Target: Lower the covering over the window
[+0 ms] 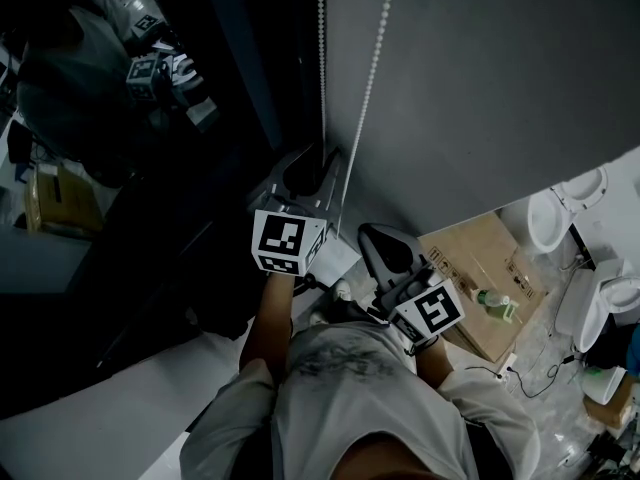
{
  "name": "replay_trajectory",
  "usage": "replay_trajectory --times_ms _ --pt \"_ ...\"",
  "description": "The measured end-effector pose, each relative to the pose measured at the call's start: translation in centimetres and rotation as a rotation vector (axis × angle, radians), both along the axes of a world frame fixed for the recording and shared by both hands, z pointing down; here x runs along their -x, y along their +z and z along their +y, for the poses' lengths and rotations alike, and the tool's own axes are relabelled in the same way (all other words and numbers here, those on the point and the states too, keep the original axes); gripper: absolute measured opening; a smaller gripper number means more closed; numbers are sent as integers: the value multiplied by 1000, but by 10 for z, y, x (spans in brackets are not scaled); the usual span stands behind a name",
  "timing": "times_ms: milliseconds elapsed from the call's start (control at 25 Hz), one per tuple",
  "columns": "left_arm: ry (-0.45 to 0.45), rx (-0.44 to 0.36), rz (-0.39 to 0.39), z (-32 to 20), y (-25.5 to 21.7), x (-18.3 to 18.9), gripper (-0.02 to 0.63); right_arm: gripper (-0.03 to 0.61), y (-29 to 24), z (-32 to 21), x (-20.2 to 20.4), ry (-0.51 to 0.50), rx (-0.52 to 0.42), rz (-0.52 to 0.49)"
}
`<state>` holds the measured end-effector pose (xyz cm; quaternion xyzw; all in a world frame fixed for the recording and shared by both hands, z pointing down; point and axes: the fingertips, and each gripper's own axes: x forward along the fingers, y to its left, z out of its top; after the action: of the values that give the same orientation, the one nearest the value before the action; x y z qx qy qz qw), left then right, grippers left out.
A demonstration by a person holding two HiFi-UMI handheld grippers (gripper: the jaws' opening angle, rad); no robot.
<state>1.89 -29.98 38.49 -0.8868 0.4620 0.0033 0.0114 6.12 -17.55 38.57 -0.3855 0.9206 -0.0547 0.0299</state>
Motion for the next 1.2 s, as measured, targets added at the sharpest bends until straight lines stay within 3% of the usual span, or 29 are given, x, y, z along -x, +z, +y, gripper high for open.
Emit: replay_trajectory --times_ms 440,600,680,880,1000,1200 --pt "33 -33 5 0 -11 -10 130 17 1 1 -5 -7 21 22" --pt "116 -41 79 3 -17 -14 130 17 3 1 -4 -17 17 16" --pt "158 -54 73 4 -19 -16 130 17 2 0 -4 -18 20 17" --pt "195 -74 75 10 -27 -9 98 17 -4 5 3 -14 14 17" --pt "172 -82 83 11 -32 -3 -9 17 -5 7 6 -8 15 29" --pt "157 -70 54 8 -32 -6 6 17 -6 3 3 -2 11 29"
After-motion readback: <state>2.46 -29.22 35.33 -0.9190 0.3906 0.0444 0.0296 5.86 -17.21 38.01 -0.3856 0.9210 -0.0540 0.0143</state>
